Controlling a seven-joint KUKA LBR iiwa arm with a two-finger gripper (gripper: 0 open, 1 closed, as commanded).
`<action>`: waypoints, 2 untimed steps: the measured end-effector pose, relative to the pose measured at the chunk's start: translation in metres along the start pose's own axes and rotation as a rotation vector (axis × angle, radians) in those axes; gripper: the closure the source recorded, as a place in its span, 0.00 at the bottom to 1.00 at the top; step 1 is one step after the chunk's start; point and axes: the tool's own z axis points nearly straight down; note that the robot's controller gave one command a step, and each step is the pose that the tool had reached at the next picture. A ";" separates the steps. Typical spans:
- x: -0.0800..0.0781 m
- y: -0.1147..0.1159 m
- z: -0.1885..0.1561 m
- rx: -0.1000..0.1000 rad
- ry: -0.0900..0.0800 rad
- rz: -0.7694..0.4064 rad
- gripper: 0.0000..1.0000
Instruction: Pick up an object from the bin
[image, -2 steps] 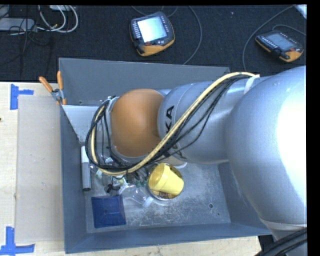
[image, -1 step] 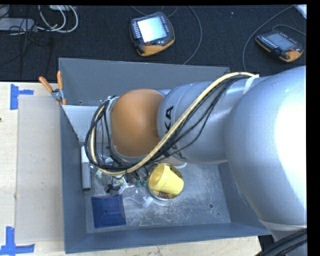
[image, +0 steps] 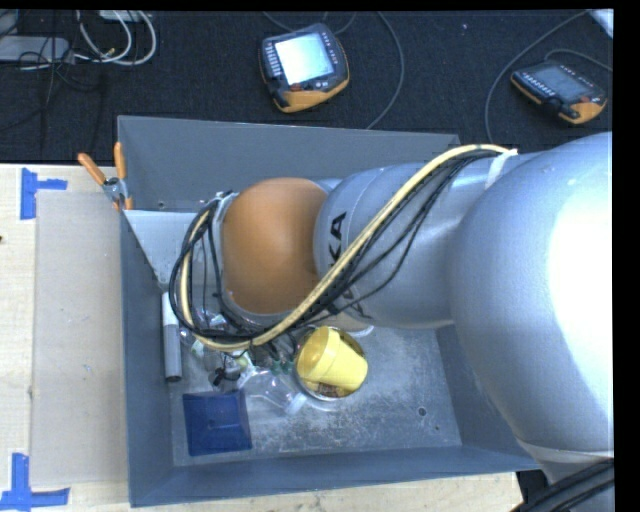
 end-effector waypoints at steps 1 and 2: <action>0.000 0.000 0.000 0.000 0.000 0.001 0.00; -0.030 -0.027 -0.049 0.000 -0.005 0.091 0.00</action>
Offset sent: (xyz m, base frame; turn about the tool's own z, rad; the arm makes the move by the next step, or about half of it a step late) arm 0.0000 0.0000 0.0000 0.0000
